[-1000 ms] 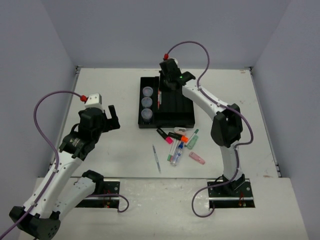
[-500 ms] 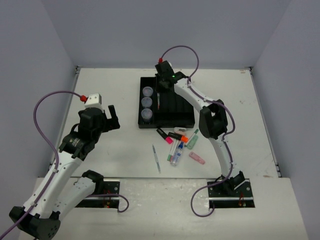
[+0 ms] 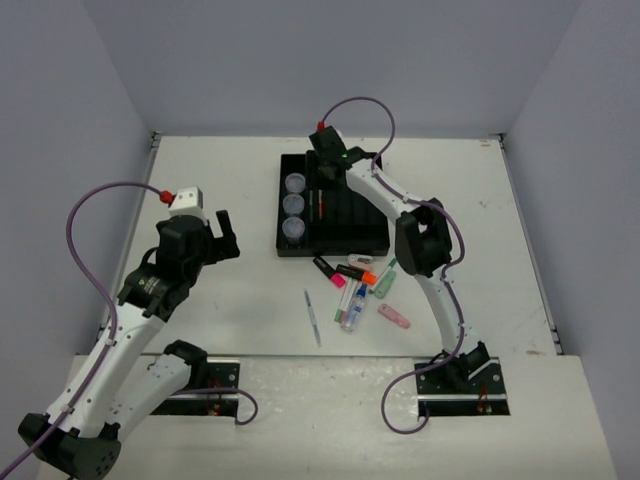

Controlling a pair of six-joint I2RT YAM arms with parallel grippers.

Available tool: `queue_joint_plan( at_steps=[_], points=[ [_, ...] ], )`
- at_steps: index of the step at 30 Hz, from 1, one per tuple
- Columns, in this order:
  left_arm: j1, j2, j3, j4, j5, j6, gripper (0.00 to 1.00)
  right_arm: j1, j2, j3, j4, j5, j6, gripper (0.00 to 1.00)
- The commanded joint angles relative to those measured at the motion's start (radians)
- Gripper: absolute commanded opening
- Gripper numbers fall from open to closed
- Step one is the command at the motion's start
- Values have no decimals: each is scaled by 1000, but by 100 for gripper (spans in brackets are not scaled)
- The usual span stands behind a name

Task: Sort the stationery into containers
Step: Place the pen in the storage box, then pick up the pen from the center of the board.

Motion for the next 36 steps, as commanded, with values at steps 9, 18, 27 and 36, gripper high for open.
queue_joint_plan(
  at_steps=[9, 18, 27, 36],
  points=[
    [9, -34, -1, 37, -21, 25, 100, 273, -742, -710, 196, 232, 3, 51],
    [11, -17, -2, 47, 11, 33, 100, 520, -732, -987, 128, 164, 223, 49],
    [12, -10, -2, 46, 16, 37, 100, 623, -606, -992, 67, 139, 278, 45],
    [12, -10, -2, 46, 18, 37, 100, 625, -515, -1002, 58, 148, 307, 38]
  ],
)
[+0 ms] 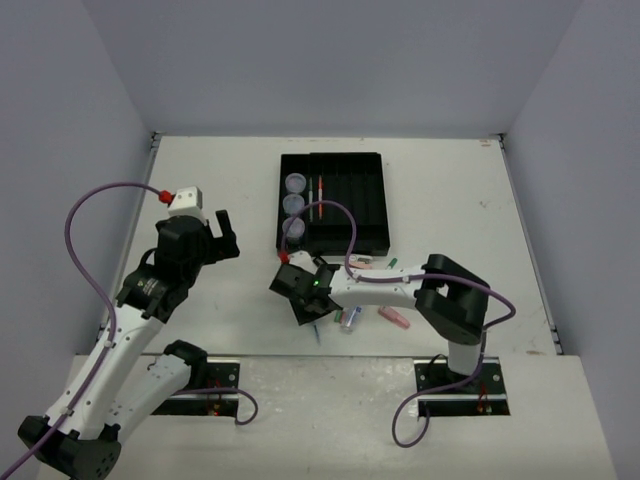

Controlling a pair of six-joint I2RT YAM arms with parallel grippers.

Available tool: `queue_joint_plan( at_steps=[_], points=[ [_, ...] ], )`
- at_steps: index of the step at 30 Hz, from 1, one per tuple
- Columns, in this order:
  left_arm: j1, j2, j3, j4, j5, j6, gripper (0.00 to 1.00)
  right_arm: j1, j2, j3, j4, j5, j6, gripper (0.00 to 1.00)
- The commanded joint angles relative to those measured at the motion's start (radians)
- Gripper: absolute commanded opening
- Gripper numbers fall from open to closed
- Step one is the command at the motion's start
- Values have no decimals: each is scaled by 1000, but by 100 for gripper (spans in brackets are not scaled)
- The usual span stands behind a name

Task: Sort the stationery into containers
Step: Pick up the pen from the center of the board.

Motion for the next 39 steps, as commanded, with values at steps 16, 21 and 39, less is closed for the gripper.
queue_joint_plan(
  at_steps=[16, 21, 39],
  points=[
    [8, -1, -3, 41, 9, 28, 100, -140, -174, 83, 29, -46, -52, 0],
    [8, -4, -3, 40, 5, 28, 100, -348, -169, 248, 40, -99, -151, 0],
    [6, -18, -7, 42, 8, 28, 100, -647, 548, 1095, -16, -260, -253, 0]
  ],
)
